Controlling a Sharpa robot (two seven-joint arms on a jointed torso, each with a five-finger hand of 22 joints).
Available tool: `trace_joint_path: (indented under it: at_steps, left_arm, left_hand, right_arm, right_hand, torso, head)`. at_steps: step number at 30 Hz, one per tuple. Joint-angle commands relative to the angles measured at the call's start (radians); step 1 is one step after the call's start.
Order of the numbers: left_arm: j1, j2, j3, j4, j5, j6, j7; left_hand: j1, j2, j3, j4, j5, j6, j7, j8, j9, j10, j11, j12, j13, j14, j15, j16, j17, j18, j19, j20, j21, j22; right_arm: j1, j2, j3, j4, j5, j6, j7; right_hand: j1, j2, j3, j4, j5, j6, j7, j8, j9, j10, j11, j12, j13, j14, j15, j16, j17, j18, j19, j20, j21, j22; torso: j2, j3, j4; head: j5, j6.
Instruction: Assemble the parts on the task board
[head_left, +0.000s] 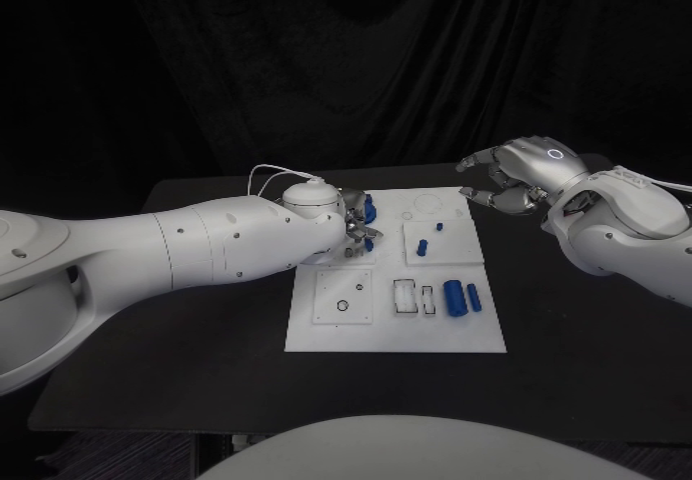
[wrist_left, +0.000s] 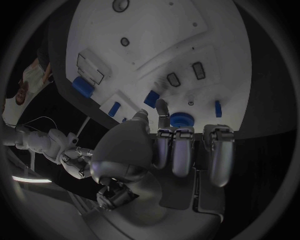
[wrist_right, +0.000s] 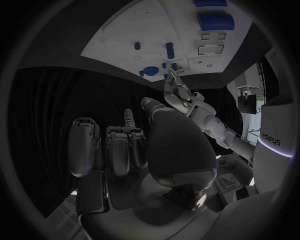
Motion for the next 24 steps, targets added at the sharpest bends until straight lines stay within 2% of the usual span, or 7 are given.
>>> trace_joint_path:
  at_steps: [1,6,13,24]
  left_arm:
    - [-0.003,0.004,0.001,-0.002,-0.003,-0.006,0.017]
    - [-0.006,0.007,0.001,-0.006,-0.003,-0.004,0.022]
    - [-0.009,0.012,0.000,-0.018,-0.003,-0.009,0.031]
    - [-0.013,0.019,-0.002,-0.031,-0.003,-0.003,0.042]
  left_hand:
    - [0.010,-0.002,0.005,-0.001,0.005,0.002,0.002,0.001,0.001,0.106,-0.008,0.003,0.261,0.104,-0.004,0.003,0.263,-0.006,0.085,-0.008,-0.002,0.237]
    - [0.012,-0.001,0.008,-0.001,0.010,-0.003,0.003,-0.001,0.005,0.106,-0.009,0.003,0.261,0.104,-0.005,0.003,0.263,-0.006,0.085,-0.009,-0.003,0.236]
    - [0.018,-0.001,0.015,-0.002,0.024,-0.014,0.004,-0.013,0.012,0.106,-0.008,0.003,0.261,0.104,-0.005,0.003,0.263,-0.003,0.077,-0.010,-0.008,0.226]
    - [0.031,-0.003,0.028,-0.005,0.051,-0.022,0.007,-0.033,0.016,0.106,-0.006,0.003,0.261,0.104,-0.004,0.003,0.263,-0.002,0.074,-0.009,-0.011,0.222]
  right_arm:
    - [-0.002,-0.002,0.001,0.003,-0.002,0.002,-0.016]
    - [-0.002,-0.001,0.001,0.003,-0.002,0.003,-0.016]
    - [-0.002,0.000,0.001,0.003,-0.002,0.005,-0.016]
    - [-0.002,-0.001,0.001,0.004,-0.002,0.007,-0.017]
  right_hand:
    - [0.010,-0.003,0.005,-0.002,-0.005,0.008,-0.001,0.005,-0.001,0.108,0.007,0.003,0.263,0.104,0.006,0.006,0.263,-0.015,0.029,0.007,0.002,0.212]
    - [0.010,-0.003,0.005,-0.002,-0.005,0.008,-0.001,0.005,-0.001,0.108,0.007,0.003,0.263,0.104,0.006,0.006,0.263,-0.015,0.029,0.007,0.002,0.212]
    - [0.010,-0.003,0.005,-0.002,-0.005,0.008,-0.001,0.005,-0.001,0.108,0.007,0.003,0.263,0.104,0.006,0.006,0.263,-0.015,0.029,0.007,0.002,0.212]
    - [0.010,-0.003,0.006,-0.002,-0.005,0.011,0.000,0.005,-0.003,0.108,0.007,0.003,0.263,0.104,0.006,0.006,0.263,-0.015,0.028,0.007,-0.001,0.211]
  torso:
    - [0.001,0.0009,-0.0008]
    - [0.000,0.0015,0.0009]
    - [0.001,0.0009,-0.0026]
    - [0.001,0.0019,0.0003]
  head:
    - [0.000,0.000]
    - [0.001,0.000]
    - [0.005,0.000]
    - [-0.002,0.000]
